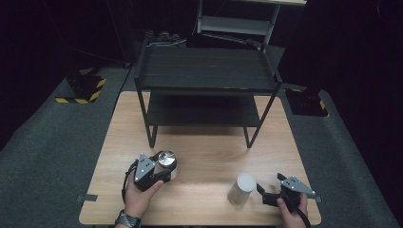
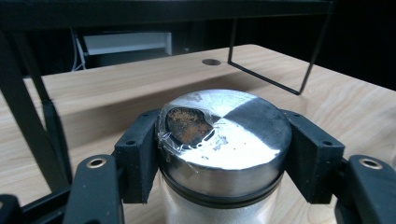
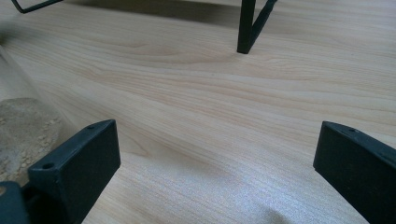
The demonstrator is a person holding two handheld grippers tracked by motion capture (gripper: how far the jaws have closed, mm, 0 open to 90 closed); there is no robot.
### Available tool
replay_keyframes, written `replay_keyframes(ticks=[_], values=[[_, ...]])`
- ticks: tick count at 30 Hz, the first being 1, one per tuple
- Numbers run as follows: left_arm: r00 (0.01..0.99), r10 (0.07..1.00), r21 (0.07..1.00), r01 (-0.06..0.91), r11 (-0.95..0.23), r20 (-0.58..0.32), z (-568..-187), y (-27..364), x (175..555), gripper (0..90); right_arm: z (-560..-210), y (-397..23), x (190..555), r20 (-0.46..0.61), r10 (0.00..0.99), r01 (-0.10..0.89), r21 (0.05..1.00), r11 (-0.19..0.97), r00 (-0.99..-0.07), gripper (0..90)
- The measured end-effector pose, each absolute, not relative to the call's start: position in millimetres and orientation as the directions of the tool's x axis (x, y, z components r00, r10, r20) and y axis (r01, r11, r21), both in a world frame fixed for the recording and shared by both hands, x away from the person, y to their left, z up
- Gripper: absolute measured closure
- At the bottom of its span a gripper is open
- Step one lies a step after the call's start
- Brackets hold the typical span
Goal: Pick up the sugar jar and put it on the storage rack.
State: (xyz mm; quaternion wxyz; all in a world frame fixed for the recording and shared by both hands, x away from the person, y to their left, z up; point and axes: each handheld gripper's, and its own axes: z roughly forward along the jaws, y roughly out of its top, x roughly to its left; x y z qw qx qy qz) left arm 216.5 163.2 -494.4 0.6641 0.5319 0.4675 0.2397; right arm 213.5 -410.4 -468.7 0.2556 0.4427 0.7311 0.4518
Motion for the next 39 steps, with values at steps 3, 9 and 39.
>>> replay_keyframes(ticks=[3,9,39], values=[[0.445,0.813,0.926,0.17,0.336,-0.376,-488,163,218,35.1,-468,-410,214,0.025,0.878,0.417,0.886,0.202,-0.477,0.6],[0.449,0.817,0.932,0.142,0.334,-0.362,-475,165,219,35.0,-469,-411,213,0.032,0.879,0.419,0.887,0.195,-0.476,0.6],[0.488,0.809,0.933,0.031,0.36,-0.328,-390,165,224,35.1,-469,-412,214,0.037,0.878,0.419,0.888,0.19,-0.477,0.6]])
